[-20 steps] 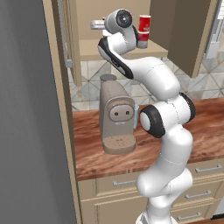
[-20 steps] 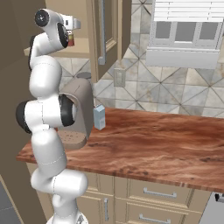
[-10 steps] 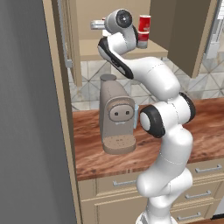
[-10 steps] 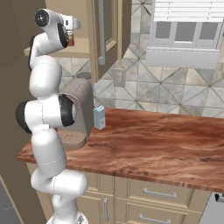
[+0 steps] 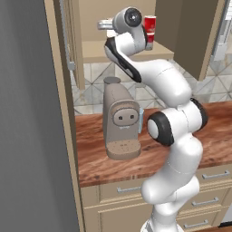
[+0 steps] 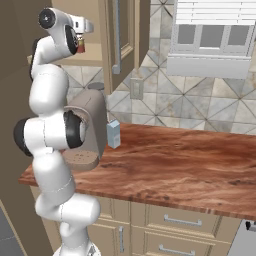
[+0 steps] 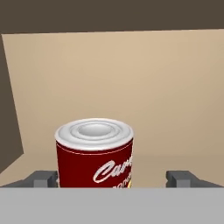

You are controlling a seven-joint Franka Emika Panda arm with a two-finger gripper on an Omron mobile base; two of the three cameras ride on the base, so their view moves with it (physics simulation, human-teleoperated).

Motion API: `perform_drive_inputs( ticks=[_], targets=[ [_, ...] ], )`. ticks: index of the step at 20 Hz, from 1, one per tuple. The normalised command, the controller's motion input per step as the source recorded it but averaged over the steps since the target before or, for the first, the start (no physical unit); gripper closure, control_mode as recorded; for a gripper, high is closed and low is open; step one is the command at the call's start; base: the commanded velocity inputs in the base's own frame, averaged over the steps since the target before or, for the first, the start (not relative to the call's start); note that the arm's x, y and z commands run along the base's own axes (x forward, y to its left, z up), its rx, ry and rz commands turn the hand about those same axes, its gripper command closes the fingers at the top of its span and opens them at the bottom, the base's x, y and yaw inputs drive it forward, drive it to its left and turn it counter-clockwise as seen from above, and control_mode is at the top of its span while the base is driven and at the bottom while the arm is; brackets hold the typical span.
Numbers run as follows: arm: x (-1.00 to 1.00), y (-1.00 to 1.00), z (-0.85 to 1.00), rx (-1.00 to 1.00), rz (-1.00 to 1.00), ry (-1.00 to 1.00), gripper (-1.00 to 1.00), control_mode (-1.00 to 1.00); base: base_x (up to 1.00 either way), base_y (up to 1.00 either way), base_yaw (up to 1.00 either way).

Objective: Stack two cans on top of the other two cans in the cabinet.

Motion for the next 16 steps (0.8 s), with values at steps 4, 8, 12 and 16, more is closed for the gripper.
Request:
perform_drive_inputs(
  ticks=[4,8,12,16],
  targets=[
    [-0.61,-0.18,0.0,0.0,0.0,-0.06,-1.0,-1.0,0.0,0.0,0.0],
    [-0.63,-0.05,0.0,0.0,0.0,-0.07,-1.0,-1.0,0.0,0.0,0.0],
    [-0.77,0.0,0.0,0.0,0.0,-0.08,-1.0,-1.0,0.0,0.0,0.0],
    [-0.96,-0.06,0.0,0.0,-0.01,-0.02,-1.0,-1.0,0.0,0.0,0.0]
  ],
)
